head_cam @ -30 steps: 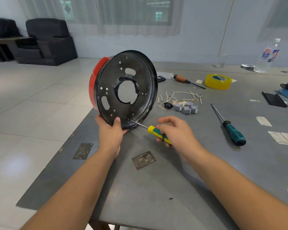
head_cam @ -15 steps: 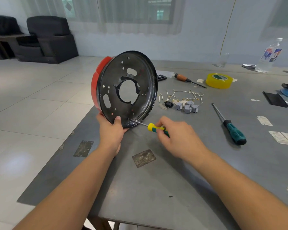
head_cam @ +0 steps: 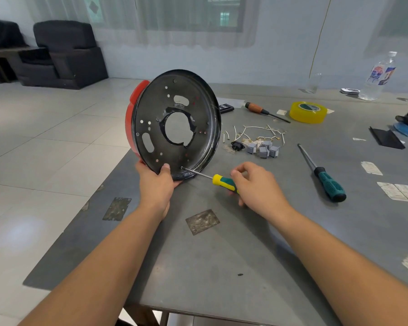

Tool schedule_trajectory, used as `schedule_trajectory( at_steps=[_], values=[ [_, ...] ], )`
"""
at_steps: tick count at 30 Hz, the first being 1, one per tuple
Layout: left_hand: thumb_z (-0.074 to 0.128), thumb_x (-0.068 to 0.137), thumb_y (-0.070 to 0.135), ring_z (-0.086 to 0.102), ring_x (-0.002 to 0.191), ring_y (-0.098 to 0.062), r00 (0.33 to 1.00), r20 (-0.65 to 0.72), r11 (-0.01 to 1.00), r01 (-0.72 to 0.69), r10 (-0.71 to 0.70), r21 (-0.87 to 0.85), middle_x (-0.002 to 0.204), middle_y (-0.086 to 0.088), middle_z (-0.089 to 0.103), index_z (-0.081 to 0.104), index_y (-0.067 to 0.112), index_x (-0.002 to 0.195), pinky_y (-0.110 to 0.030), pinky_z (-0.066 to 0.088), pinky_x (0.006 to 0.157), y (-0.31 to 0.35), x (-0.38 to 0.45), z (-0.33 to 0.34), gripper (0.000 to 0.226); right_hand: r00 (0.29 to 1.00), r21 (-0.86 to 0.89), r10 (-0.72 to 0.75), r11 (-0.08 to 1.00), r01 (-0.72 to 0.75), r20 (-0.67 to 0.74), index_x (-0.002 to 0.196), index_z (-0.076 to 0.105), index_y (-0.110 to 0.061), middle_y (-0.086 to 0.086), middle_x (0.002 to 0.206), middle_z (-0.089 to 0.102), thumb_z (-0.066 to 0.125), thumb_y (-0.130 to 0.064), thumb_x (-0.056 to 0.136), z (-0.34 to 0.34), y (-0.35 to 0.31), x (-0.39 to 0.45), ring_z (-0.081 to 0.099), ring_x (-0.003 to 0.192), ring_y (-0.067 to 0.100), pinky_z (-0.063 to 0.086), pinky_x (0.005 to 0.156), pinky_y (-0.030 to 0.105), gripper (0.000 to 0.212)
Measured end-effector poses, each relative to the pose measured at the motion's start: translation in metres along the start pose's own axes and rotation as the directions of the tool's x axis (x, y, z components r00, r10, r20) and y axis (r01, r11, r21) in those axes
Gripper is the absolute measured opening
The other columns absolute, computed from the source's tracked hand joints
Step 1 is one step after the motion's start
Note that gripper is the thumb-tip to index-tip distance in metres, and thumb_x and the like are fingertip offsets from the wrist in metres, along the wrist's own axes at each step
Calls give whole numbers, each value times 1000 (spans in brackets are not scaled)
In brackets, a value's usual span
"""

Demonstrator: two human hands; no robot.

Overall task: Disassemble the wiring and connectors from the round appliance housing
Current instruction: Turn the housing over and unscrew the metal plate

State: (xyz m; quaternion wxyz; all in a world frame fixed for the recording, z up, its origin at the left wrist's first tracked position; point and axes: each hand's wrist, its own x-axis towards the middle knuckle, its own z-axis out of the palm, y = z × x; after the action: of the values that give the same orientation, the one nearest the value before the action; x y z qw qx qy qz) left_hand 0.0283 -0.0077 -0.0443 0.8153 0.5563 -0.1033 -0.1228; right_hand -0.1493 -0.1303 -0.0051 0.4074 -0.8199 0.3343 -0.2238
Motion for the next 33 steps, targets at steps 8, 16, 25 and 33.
schedule_trajectory(
  at_steps=[8,16,25,33],
  values=[
    [51,107,-1,63,109,-12,1000,-17,1000,20,-20,-11,124,12,55,38,24,128,-32,66,71,1,1,0,36,989,101,-137,985,143,-64,94,68,-35,-16,97,70,93,-33,70,-2,14,-3,61,85,-8,44,68,6,34],
    [52,107,0,64,112,-14,999,-21,999,42,-42,-6,131,5,55,38,21,132,-33,66,72,1,2,-1,36,980,-263,-195,948,179,-33,99,56,-30,-2,70,72,43,-50,103,-4,3,-5,66,66,13,55,70,38,24],
    [51,107,-2,64,113,-16,998,-29,998,51,-53,-39,134,4,54,39,22,132,-32,66,70,2,2,-1,37,990,281,-109,951,129,-84,110,65,-37,-17,97,73,86,-41,78,-8,10,-4,68,85,2,52,72,16,39],
    [51,107,-2,63,118,-23,997,-50,998,53,-55,-42,134,5,53,39,21,131,-35,66,74,1,4,-1,35,930,-88,-355,934,347,-101,107,56,-36,-10,96,65,75,-27,90,-16,13,3,58,86,-8,43,70,8,27]
  ],
)
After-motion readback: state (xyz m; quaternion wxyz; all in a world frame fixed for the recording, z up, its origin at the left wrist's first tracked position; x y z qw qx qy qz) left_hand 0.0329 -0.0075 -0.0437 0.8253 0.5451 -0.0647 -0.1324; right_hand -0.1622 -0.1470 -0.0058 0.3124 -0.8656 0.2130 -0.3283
